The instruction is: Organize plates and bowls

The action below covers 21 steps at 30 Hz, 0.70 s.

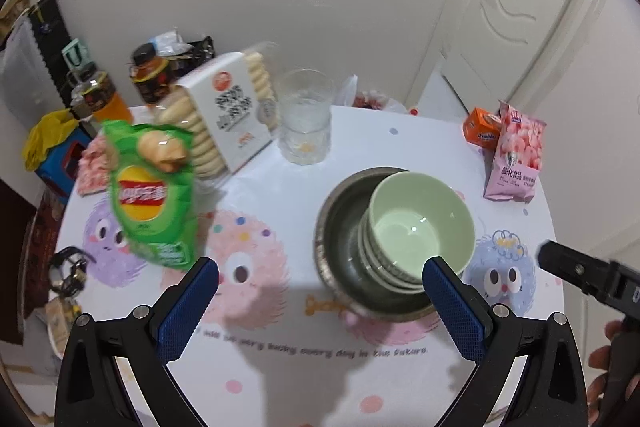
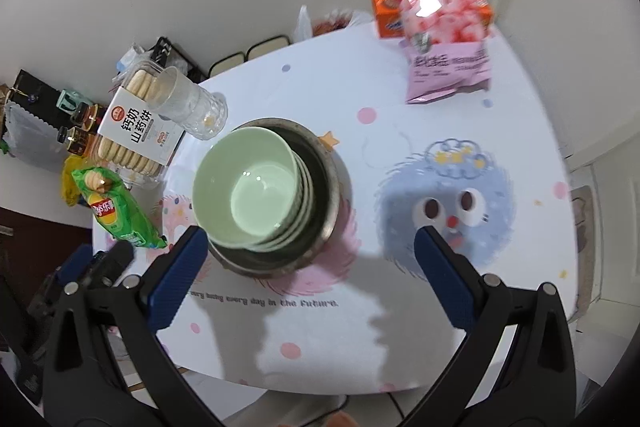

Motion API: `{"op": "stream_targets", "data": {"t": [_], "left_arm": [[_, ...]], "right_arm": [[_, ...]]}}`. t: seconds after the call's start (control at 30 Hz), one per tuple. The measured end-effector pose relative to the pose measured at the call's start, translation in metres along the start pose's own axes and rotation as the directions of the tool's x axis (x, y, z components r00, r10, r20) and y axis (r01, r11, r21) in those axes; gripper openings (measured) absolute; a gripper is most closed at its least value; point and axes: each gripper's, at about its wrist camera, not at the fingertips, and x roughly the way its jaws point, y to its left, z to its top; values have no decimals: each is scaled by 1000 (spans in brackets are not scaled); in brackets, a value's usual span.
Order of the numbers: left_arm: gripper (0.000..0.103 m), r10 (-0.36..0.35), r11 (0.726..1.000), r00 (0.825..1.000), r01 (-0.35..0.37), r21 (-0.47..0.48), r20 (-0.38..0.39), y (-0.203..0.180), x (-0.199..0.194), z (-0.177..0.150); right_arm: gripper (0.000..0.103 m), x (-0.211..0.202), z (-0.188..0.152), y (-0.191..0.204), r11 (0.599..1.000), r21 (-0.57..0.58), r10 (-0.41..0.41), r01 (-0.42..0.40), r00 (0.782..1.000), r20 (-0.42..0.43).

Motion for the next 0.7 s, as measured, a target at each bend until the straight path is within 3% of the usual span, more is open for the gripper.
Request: {"op": "stream_targets", "data": {"t": [0.2,0.27,0.37,0.53,0.7], "left_arm": [[103,-13,1000,999,13,8,44,14,-31,-17],[103,17,1000,998,-17,3,57,17,-42,-22],[103,6,1000,993,-9,21,117,18,-61,-30],[103,63,998,990,-60,-31,128,17,-80,-36],[103,-10,994,992,24,-111,124,22,-89,-40]], "right_arm": [[103,-27,-40,10,996,-17,-81,82,995,64],[103,-30,-52,13,995,-25,-94,96,993,69],[103,-33,-66,17,995,-40,-86,88,994,64],[103,-39,-74,19,996,-74,-50,55,997,63],[103,-50,-78,24,990,-136,-29,35,998,48]]}}
